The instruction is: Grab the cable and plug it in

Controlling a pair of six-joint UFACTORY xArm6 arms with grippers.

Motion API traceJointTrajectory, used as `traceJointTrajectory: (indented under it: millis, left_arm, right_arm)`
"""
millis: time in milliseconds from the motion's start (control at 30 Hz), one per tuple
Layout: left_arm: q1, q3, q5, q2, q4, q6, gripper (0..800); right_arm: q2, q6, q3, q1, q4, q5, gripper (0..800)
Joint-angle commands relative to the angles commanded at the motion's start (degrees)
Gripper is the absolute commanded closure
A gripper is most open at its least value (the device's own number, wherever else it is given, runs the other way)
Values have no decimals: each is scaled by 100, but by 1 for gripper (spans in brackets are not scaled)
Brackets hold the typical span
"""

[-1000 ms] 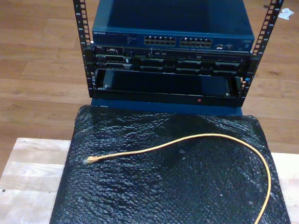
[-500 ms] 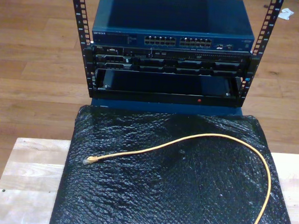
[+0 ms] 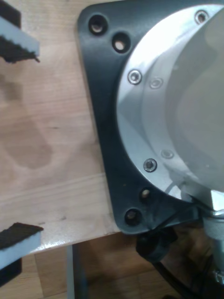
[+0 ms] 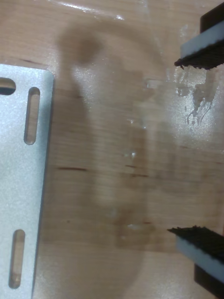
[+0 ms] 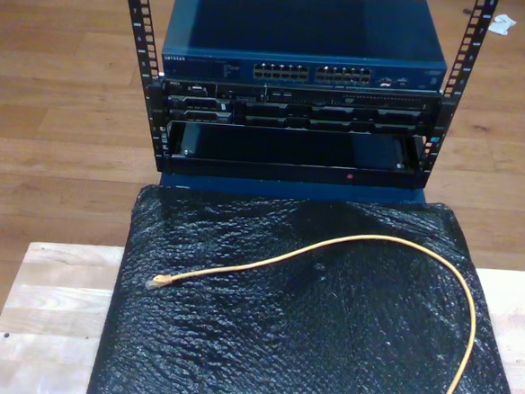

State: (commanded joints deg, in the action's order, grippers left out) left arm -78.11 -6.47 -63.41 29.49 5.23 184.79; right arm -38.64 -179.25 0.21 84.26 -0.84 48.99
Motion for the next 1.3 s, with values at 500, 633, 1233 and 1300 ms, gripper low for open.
traceJointTrajectory:
  millis: [500,633,1233,1300]
  left_arm:
    - [0,-53,-53,44,18,9,0]
    - [0,-149,-149,70,26,18,0]
    - [35,-1046,-1433,70,9,53,0]
    - [35,-1108,-1486,70,-18,62,0]
  right_arm:
    - [-141,0,-325,-9,-18,501,0]
    - [-149,18,-571,0,-18,897,0]
    - [-44,932,-2154,-35,-396,2180,0]
    - [18,1037,-2356,-26,-527,2365,0]
